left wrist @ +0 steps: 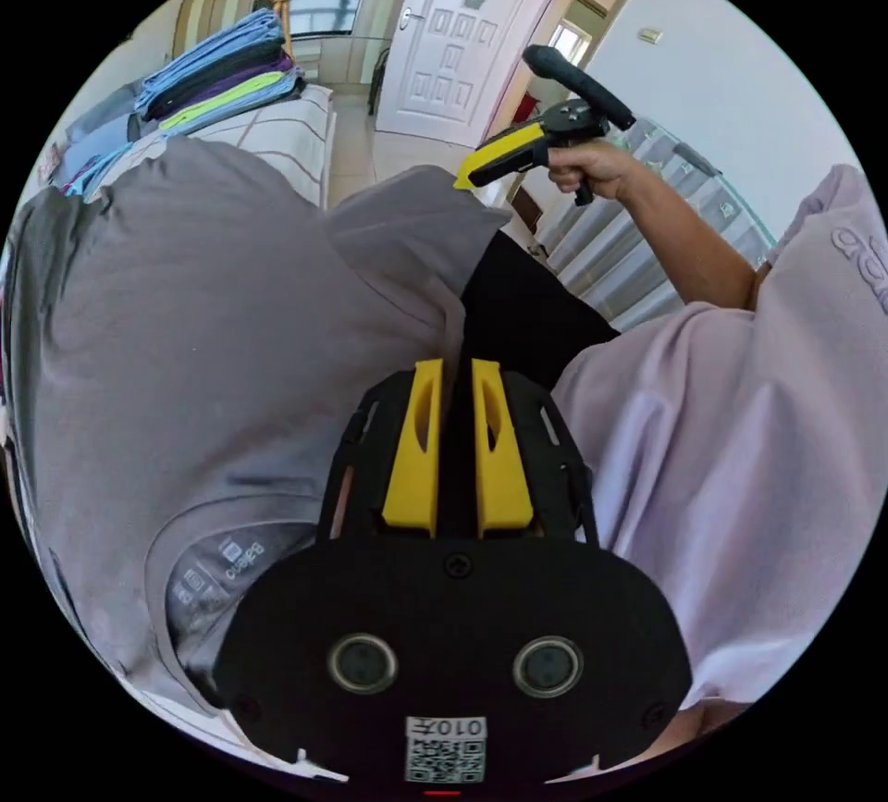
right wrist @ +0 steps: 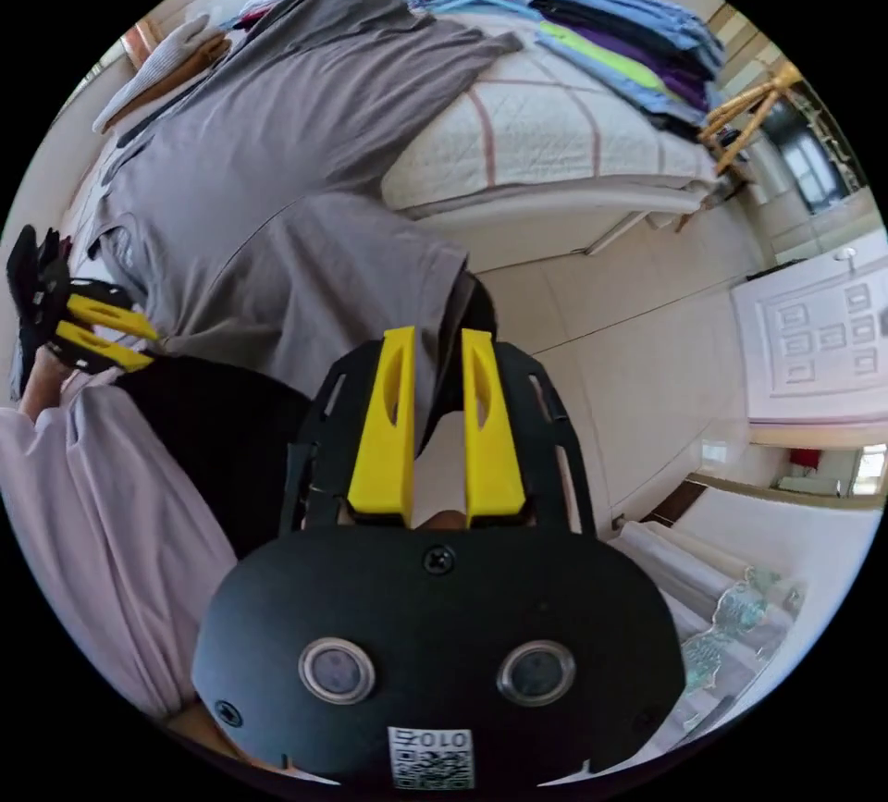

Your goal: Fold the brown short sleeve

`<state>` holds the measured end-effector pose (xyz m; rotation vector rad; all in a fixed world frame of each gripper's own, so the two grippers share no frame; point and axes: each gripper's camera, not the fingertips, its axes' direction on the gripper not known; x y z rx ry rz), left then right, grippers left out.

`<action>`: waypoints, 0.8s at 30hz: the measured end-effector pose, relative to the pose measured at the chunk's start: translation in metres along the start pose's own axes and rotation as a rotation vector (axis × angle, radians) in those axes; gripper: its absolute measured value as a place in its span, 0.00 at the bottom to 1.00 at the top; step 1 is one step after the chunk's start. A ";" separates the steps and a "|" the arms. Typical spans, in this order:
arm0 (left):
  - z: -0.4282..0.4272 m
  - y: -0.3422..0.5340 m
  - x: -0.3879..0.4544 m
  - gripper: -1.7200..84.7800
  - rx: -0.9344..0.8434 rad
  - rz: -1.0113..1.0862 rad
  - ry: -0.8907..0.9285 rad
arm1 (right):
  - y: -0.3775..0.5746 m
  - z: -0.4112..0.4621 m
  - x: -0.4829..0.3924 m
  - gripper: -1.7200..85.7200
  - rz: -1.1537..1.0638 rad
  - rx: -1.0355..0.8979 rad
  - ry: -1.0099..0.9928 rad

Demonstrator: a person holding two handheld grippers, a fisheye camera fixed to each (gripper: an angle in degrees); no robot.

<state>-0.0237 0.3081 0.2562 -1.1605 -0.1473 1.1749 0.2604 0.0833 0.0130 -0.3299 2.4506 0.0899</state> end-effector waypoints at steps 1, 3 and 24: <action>-0.022 0.016 0.005 0.09 0.039 -0.032 -0.079 | 0.003 -0.012 -0.007 0.13 -0.012 0.066 0.047; -0.055 0.043 0.013 0.09 0.074 -0.080 -0.248 | 0.004 -0.029 -0.032 0.14 -0.124 0.157 0.051; -0.126 0.165 -0.039 0.12 -0.155 -0.434 -0.606 | -0.017 0.021 -0.266 0.12 -0.958 0.138 -0.214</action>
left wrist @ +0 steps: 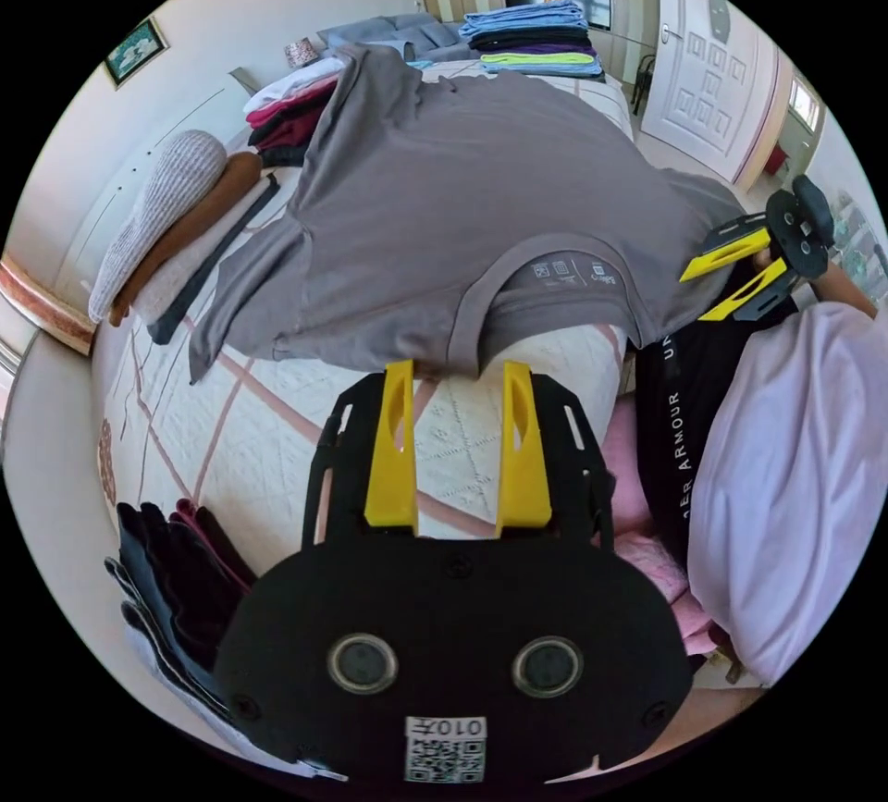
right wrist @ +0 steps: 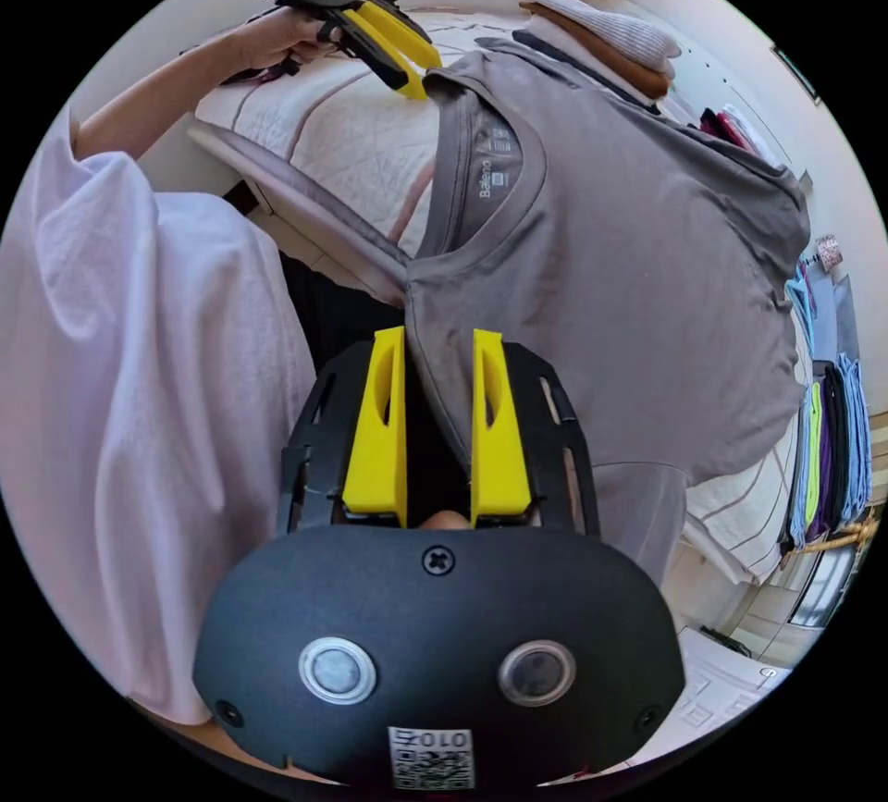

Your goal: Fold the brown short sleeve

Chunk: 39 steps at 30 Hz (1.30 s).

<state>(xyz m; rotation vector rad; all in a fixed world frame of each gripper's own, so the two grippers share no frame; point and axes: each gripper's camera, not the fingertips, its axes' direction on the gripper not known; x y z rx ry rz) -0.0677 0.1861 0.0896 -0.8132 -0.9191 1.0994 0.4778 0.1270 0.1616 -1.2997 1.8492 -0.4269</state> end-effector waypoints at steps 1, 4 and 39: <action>-0.001 -0.002 0.002 0.11 0.000 0.013 -0.015 | 0.001 0.003 0.001 0.10 0.001 -0.001 -0.016; -0.007 -0.004 0.006 0.07 -0.017 0.079 -0.075 | 0.005 0.005 0.006 0.06 0.042 -0.005 -0.003; -0.017 -0.057 -0.013 0.04 -0.102 0.004 0.026 | 0.201 -0.050 0.027 0.07 0.535 0.285 0.017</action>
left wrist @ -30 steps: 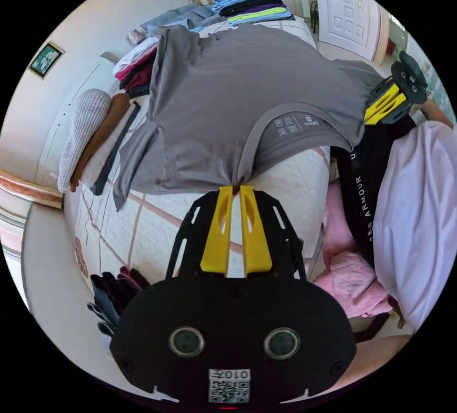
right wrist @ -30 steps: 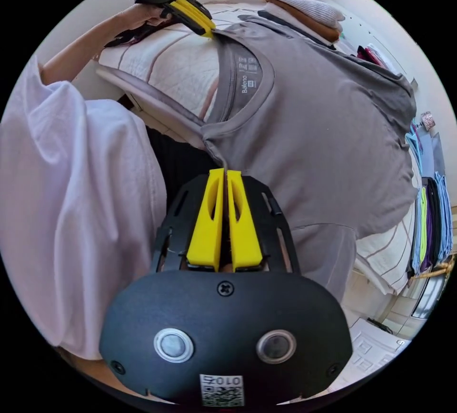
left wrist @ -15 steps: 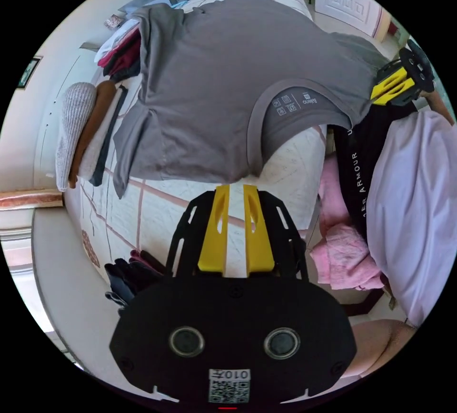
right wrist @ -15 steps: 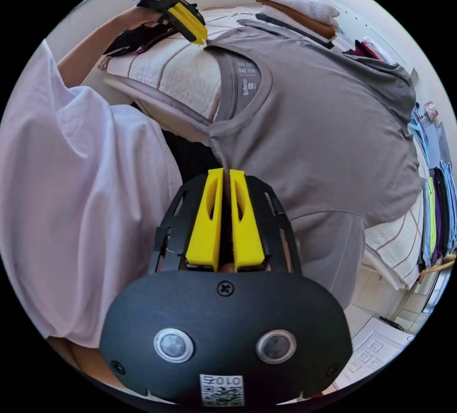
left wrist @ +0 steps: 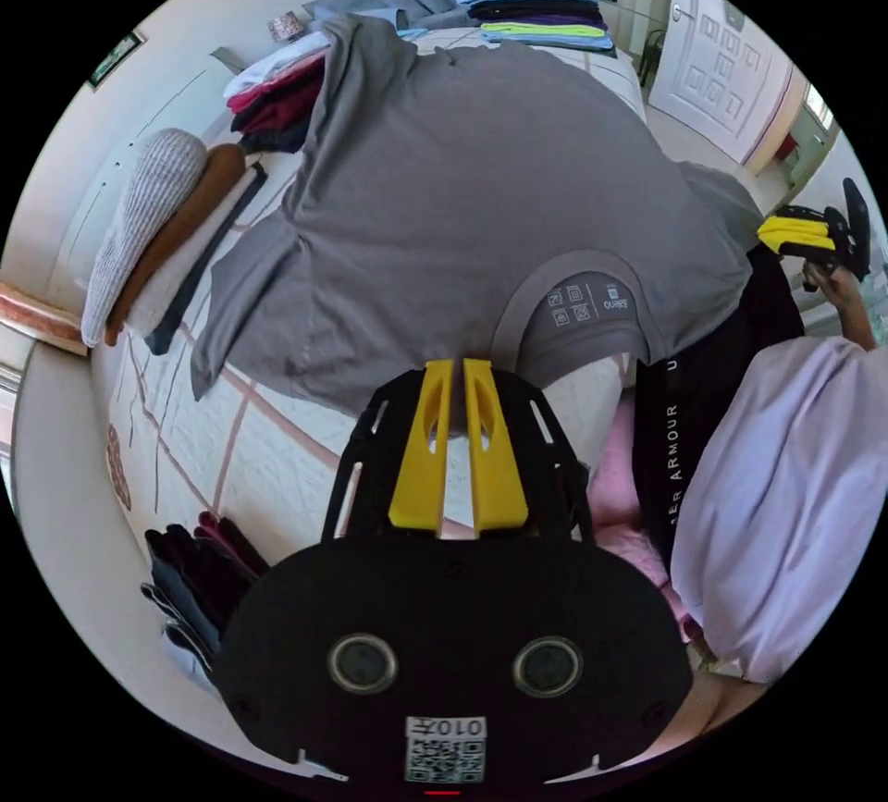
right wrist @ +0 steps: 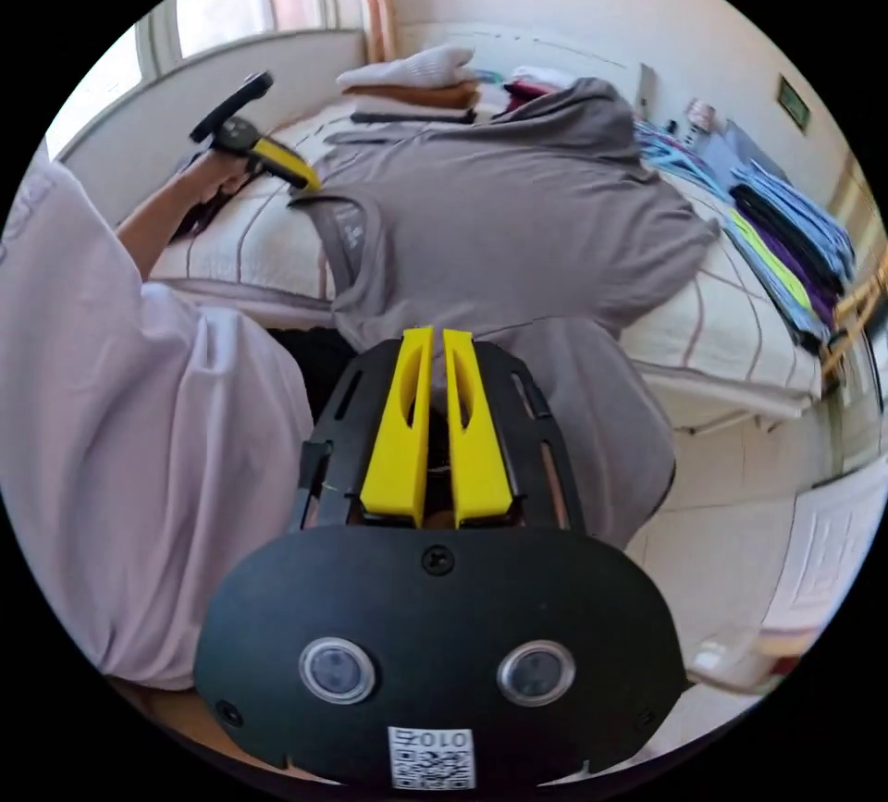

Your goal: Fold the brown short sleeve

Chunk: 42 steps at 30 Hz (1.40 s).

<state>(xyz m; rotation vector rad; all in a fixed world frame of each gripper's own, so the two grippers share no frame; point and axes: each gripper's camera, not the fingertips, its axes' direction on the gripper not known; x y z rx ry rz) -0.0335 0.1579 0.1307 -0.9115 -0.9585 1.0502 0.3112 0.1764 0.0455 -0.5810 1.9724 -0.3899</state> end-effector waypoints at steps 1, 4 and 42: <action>-0.011 -0.003 0.007 0.04 0.034 0.020 -0.024 | 0.016 -0.013 0.019 0.08 0.101 0.036 0.018; -0.037 -0.017 0.038 0.05 0.170 0.134 -0.054 | 0.062 -0.036 0.065 0.13 0.358 0.082 0.083; 0.083 -0.105 0.184 0.10 0.254 0.634 0.520 | -0.134 0.057 0.028 0.07 -0.064 -0.097 -0.203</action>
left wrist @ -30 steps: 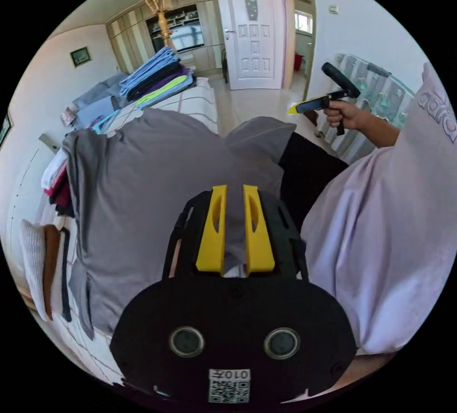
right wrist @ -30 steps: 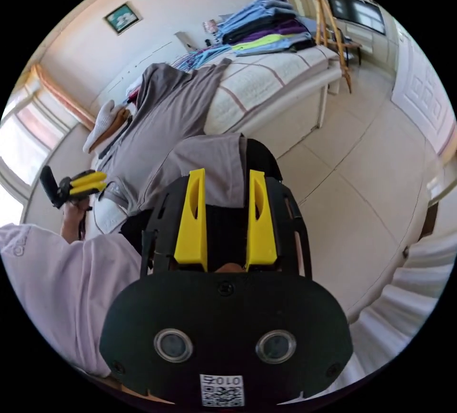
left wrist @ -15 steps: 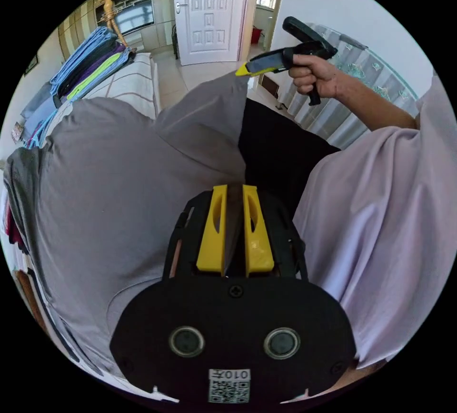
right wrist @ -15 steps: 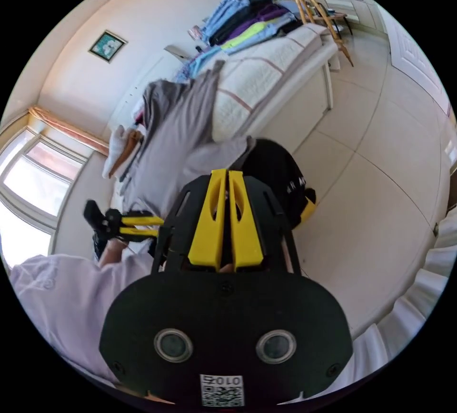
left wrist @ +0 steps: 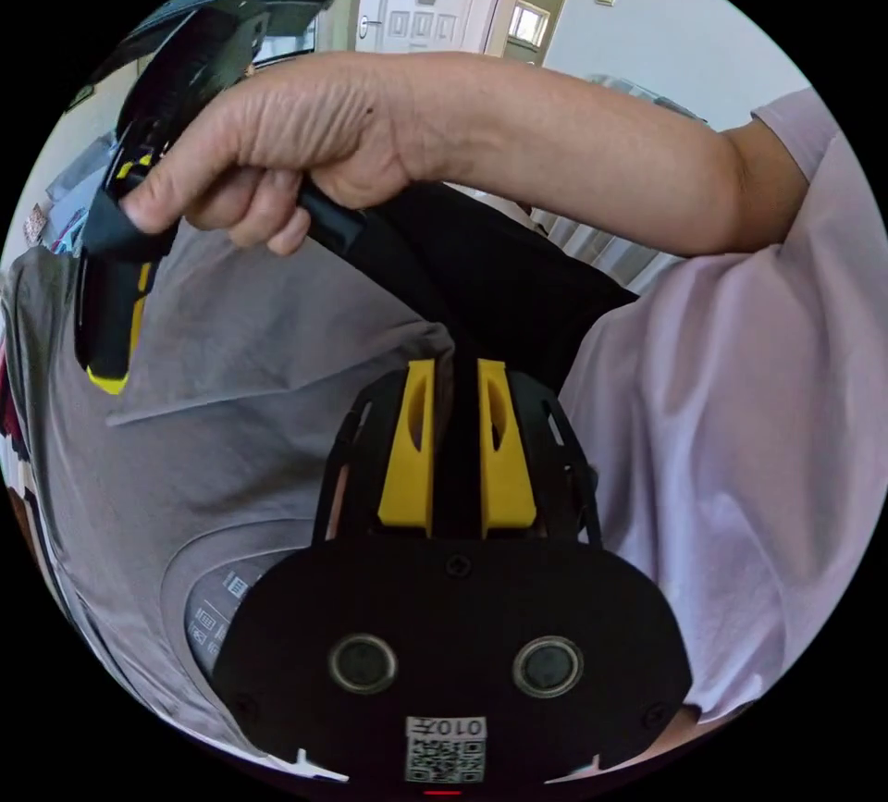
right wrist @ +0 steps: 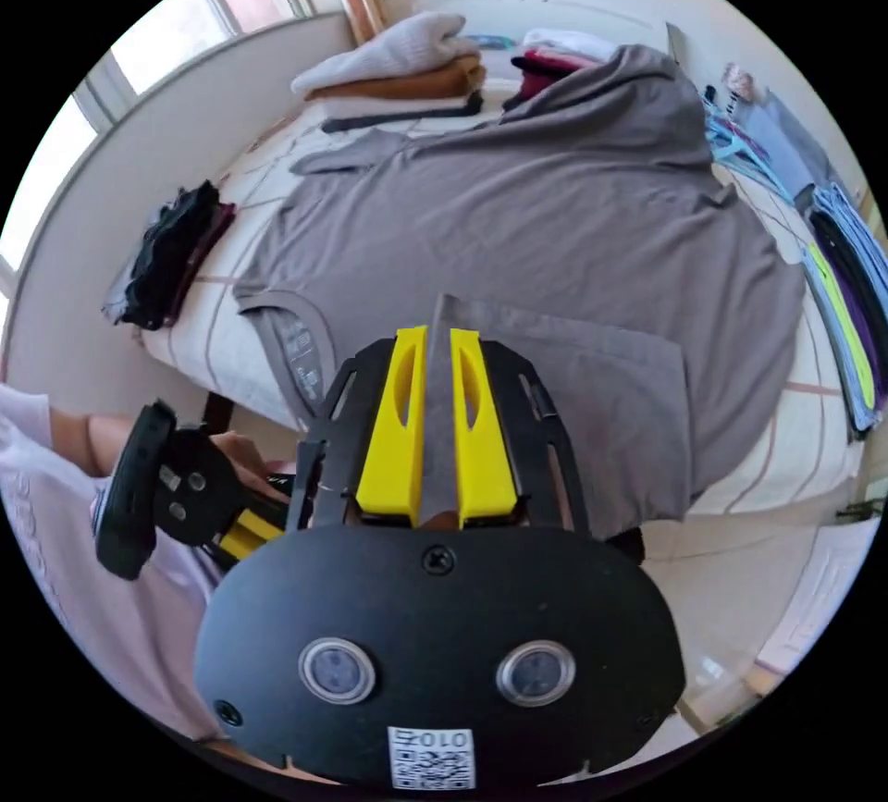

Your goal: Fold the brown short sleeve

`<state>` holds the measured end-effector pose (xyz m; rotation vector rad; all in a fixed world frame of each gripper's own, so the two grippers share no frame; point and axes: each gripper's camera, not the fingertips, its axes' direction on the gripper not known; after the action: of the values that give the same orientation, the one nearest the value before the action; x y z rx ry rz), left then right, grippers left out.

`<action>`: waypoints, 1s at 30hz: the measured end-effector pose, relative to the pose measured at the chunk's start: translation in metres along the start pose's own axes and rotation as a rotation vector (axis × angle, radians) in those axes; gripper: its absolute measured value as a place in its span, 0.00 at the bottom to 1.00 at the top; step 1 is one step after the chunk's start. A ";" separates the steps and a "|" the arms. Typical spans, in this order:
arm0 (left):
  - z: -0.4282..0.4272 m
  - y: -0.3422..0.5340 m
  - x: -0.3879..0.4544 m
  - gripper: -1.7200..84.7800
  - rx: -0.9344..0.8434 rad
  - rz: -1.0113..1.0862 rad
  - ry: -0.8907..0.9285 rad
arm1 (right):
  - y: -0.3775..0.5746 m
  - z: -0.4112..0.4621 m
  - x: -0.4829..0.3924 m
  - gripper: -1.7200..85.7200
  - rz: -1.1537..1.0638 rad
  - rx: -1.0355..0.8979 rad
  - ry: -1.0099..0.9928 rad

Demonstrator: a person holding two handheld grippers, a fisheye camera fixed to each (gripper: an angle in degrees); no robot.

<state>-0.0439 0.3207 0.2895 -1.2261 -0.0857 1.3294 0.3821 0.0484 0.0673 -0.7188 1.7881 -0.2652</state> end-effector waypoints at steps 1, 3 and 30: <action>0.002 0.002 -0.002 0.10 0.005 -0.005 0.007 | 0.009 -0.021 0.002 0.07 -0.033 0.073 -0.042; 0.005 0.003 -0.004 0.10 0.007 -0.006 0.020 | 0.029 -0.055 0.013 0.07 -0.048 0.180 -0.046; 0.030 0.013 0.006 0.11 0.013 0.018 -0.051 | 0.085 -0.025 0.040 0.06 -0.080 -0.222 0.049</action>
<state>-0.0709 0.3403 0.2898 -1.1845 -0.1026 1.3752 0.3236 0.0878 0.0005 -0.9491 1.8561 -0.1395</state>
